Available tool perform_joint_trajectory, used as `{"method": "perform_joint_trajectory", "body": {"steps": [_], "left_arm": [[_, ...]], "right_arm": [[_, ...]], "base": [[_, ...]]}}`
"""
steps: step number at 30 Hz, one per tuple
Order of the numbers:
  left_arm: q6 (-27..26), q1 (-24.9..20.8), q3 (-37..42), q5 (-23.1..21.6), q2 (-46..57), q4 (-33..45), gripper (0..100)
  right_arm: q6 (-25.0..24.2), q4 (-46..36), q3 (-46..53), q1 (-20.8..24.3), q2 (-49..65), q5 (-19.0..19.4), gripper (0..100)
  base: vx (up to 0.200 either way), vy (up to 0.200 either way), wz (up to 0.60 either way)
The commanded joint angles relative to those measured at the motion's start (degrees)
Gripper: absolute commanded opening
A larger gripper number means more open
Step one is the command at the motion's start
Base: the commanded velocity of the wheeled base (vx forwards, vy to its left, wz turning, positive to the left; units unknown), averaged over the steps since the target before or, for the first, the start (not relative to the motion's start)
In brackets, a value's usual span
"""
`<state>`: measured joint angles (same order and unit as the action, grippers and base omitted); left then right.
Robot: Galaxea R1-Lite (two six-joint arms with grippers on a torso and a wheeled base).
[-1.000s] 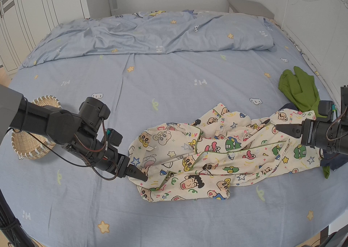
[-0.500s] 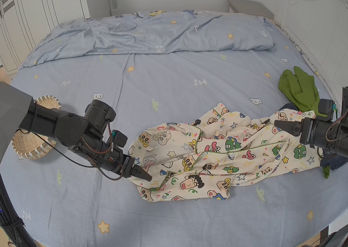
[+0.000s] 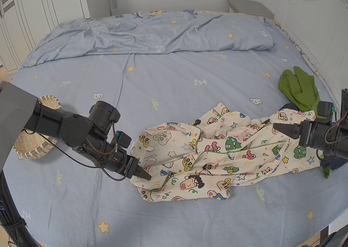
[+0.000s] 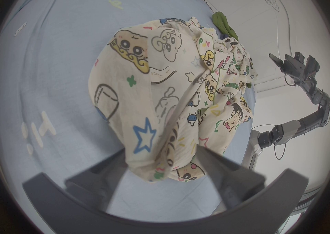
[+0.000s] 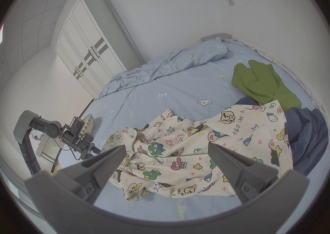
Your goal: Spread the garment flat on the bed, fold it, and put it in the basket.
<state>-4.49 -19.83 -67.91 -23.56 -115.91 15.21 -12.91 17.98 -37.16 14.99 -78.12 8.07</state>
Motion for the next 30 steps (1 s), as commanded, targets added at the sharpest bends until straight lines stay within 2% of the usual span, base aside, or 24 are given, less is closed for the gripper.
{"method": "perform_joint_trajectory", "body": {"steps": [1,7,11,13,17,25,30], "left_arm": [[0.09,0.06,-0.29,0.01,-0.20,-0.01,0],[0.44,0.41,-0.55,-0.08,0.24,-0.10,0],[3.78,0.76,-0.99,-0.34,1.04,-1.85,0],[10.37,2.52,-2.66,-0.52,2.44,-4.58,0],[16.97,5.95,-5.39,-0.61,3.50,-7.04,0],[21.98,12.80,-9.52,-0.69,3.32,-10.47,0],[26.72,13.24,-10.57,-0.61,2.71,-16.00,0]], "right_arm": [[-0.01,0.04,-0.02,0.03,-0.02,0.02,100],[-0.01,0.04,-0.02,0.12,-0.02,0.02,100],[-0.01,0.04,0.07,0.30,-0.02,0.10,100],[-0.01,0.04,0.24,1.27,0.07,0.10,100],[0.08,0.04,0.59,2.14,0.42,0.19,100],[0.08,0.04,0.86,2.41,0.42,0.46,100],[0.08,0.12,0.86,2.32,0.42,0.46,100]], "base": [[0.000,0.000,0.00],[0.000,0.000,0.00],[0.000,0.000,0.00],[0.000,0.000,0.00],[0.000,0.000,0.00],[0.000,0.000,0.00],[0.000,0.000,0.00]]}}
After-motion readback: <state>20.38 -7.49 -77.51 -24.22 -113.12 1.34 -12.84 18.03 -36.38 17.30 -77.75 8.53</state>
